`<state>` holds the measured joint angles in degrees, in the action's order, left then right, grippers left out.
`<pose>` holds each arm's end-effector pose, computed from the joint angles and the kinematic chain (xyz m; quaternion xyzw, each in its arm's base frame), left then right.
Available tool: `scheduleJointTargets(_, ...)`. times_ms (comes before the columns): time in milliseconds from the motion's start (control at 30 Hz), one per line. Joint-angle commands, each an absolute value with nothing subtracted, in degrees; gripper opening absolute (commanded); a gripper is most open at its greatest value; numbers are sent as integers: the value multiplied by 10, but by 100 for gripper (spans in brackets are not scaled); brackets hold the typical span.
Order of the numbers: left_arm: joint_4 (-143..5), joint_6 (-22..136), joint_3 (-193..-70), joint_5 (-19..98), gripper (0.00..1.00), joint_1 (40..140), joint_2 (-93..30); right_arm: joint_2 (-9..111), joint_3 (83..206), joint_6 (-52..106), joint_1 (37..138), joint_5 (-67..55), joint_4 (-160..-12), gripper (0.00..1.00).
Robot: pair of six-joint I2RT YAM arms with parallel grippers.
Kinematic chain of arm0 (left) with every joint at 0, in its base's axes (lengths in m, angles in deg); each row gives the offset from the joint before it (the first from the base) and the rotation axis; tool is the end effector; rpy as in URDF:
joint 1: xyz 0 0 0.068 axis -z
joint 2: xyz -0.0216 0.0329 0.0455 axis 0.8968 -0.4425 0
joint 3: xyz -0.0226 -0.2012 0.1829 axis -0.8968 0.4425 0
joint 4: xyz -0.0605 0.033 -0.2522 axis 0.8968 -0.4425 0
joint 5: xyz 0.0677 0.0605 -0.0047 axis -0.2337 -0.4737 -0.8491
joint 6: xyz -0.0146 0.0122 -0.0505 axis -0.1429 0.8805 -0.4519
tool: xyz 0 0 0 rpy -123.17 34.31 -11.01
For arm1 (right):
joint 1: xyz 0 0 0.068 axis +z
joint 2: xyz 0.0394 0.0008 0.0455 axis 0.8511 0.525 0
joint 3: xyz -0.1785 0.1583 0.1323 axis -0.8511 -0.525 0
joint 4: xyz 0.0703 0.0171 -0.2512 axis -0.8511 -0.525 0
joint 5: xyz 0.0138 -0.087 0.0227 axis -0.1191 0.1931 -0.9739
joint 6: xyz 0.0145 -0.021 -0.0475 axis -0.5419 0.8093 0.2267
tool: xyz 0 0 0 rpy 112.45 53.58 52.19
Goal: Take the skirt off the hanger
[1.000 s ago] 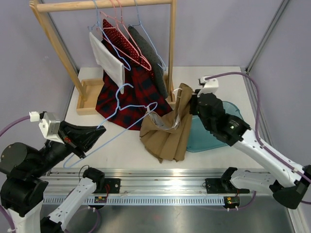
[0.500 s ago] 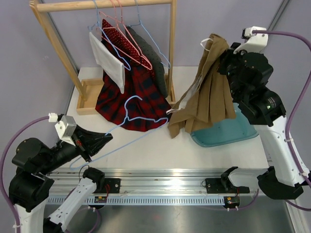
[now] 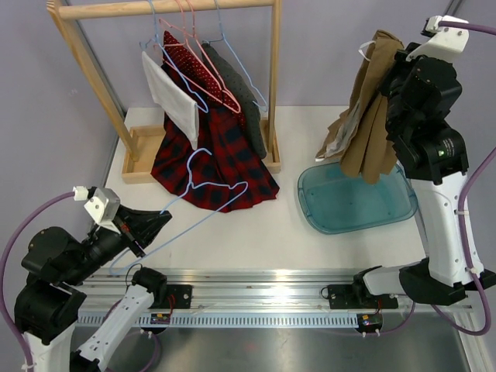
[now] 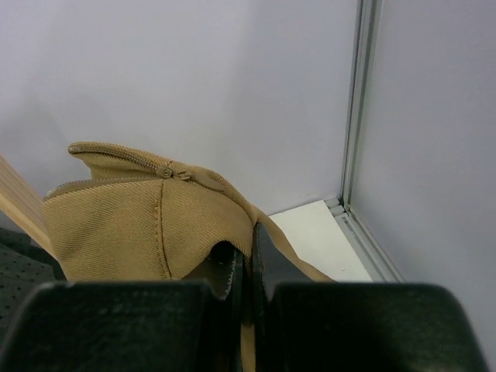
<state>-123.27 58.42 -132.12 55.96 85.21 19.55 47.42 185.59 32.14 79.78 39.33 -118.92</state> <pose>-0.0030 -0.0148 0.4390 0.2159 0.6935 -0.3332 0.6011 0.2085 0.0588 0.5843 0.1253 0.6646 -0.0679 0.7335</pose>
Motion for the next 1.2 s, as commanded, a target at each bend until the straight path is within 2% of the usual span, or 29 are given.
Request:
scheduleJointTargets(0,-1211,591,-1310,538,0,852,205,452,1875,326,787,402,-1139,0)
scheduleJointTargets(167,-1203,590,-1295,521,0,854,203,424,1888,326,789,365,-1133,0)
scheduleJointTargets(400,-1198,589,-1290,512,0,854,200,426,1945,385,788,382,-1125,0)
scheduleJointTargets(567,-1202,589,-1291,483,0,854,197,398,1900,382,788,398,-1112,0)
scheduleJointTargets(667,-1207,588,-1298,450,0,854,187,366,1826,364,788,406,-1104,0)
scheduleJointTargets(733,-1211,586,-1306,424,0,854,175,341,1721,342,788,413,-1089,0)
scheduleJointTargets(767,-1212,586,-1308,413,0,854,169,334,1720,342,788,415,-1088,0)
scheduleJointTargets(967,-1237,584,-1334,265,0,854,126,299,1491,259,789,441,-1051,0)
scheduleJointTargets(1167,-1252,593,-1417,140,0,854,66,310,1384,157,788,410,-1069,0)
